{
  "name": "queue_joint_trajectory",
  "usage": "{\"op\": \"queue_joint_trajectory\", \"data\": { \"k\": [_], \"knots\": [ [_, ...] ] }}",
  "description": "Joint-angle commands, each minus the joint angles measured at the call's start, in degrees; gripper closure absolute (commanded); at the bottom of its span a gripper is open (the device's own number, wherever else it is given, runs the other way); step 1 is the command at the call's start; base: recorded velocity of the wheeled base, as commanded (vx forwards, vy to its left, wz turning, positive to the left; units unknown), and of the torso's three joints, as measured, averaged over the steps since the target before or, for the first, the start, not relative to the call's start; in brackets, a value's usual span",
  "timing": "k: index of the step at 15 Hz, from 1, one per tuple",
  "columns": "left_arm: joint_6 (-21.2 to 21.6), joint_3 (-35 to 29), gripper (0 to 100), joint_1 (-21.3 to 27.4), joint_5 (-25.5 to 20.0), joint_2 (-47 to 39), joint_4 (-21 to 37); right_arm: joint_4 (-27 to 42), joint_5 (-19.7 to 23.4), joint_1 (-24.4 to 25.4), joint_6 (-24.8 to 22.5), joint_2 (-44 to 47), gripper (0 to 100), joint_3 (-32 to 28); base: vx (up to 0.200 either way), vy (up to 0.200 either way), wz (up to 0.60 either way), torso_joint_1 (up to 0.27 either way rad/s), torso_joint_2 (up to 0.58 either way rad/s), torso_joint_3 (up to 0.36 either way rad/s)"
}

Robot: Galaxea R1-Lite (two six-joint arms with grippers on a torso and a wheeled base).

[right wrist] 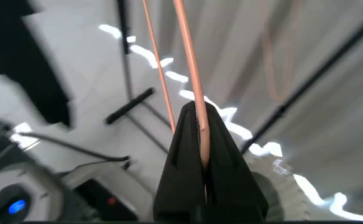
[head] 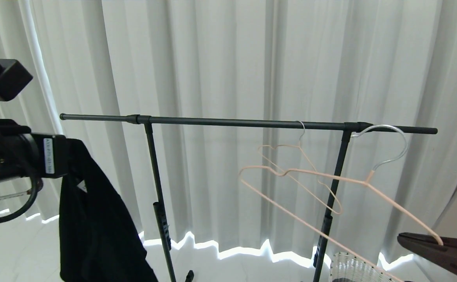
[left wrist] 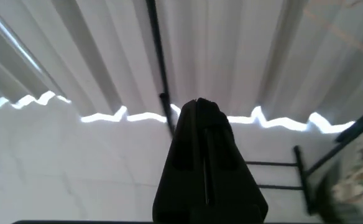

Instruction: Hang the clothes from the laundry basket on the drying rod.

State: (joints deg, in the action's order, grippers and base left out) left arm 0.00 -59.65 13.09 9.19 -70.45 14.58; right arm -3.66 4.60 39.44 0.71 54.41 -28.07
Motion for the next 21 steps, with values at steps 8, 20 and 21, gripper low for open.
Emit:
{"op": "queue_joint_trajectory", "data": {
  "k": [8,20,21],
  "knots": [
    [0.79,-0.12,100,5.72,-10.95,-8.56,-1.48,-7.33,-0.03,18.83,11.25,14.06,100,-6.2,0.0,0.0,0.0,0.0,0.0,0.0],
    [0.53,-0.12,100,7.21,-7.26,-12.43,-7.02,-14.89,-9.25,14.88,15.99,19.33,100,-6.47,0.0,0.0,0.0,0.0,0.0,0.0],
    [0.62,-0.2,100,7.39,-7.08,-12.7,-7.02,-14.98,-9.34,14.18,15.82,19.6,100,-6.73,0.0,0.0,0.0,0.0,0.0,0.0]
  ]
}}
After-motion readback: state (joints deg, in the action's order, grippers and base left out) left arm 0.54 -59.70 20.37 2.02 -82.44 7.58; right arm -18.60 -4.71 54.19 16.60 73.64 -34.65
